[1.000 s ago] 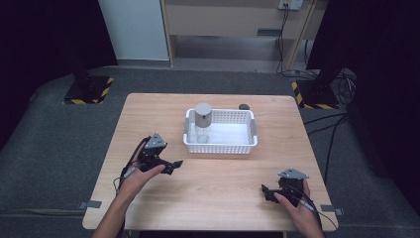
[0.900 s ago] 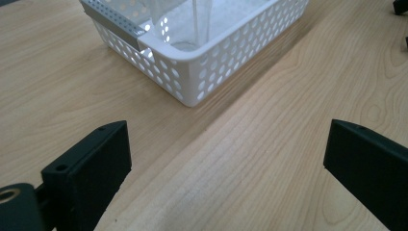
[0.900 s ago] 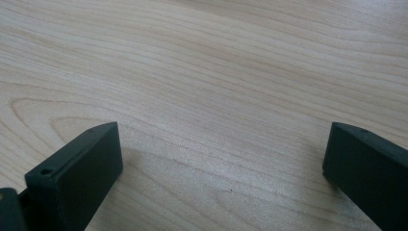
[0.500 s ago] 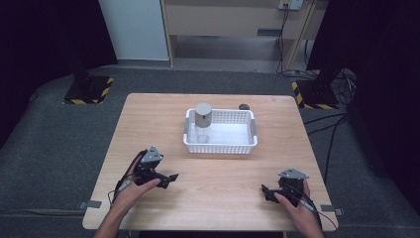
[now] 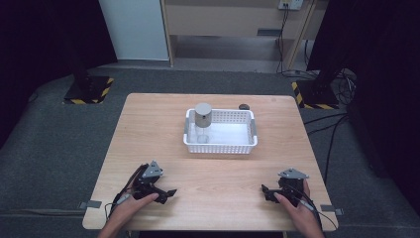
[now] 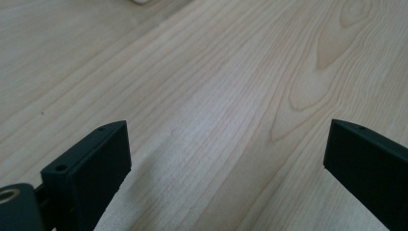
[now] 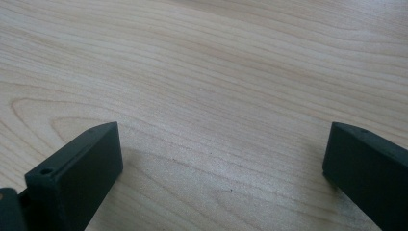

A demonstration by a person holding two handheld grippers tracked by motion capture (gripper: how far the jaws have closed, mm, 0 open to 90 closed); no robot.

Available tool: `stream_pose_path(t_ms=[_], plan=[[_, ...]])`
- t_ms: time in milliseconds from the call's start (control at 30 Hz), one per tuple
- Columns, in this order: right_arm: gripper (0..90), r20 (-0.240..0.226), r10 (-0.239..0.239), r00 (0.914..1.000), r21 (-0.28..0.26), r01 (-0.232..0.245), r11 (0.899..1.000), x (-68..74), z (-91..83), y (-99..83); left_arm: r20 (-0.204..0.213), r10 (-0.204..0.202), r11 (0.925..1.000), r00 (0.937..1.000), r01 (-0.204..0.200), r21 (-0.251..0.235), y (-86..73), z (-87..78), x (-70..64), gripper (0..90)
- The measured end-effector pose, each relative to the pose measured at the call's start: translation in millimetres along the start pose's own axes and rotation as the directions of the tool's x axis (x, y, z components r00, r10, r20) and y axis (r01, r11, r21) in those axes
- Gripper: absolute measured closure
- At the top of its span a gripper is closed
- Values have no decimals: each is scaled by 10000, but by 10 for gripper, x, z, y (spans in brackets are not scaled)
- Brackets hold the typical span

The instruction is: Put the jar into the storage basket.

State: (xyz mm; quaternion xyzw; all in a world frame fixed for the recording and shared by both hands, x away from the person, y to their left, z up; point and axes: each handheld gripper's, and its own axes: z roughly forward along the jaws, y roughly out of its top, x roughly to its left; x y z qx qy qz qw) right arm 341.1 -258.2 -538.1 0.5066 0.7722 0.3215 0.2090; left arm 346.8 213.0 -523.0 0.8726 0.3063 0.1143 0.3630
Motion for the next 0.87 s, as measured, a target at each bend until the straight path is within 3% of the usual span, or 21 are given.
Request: stream_pose_path(t_ms=[167,367,867], plan=[[4,0,8,10000,4,-8,10000,0,0,0,-146,347,9989,9993,-343,316,-15,102,-50,11],[4,-1,1,10000,1,-1,10000,0,0,0,-69,153,9999,9999,-153,16,-38,143,-29,0],[4,3,3,10000,1,-3,10000,0,0,0,-21,209,9998,9998,-209,25,-37,147,-13,0]])
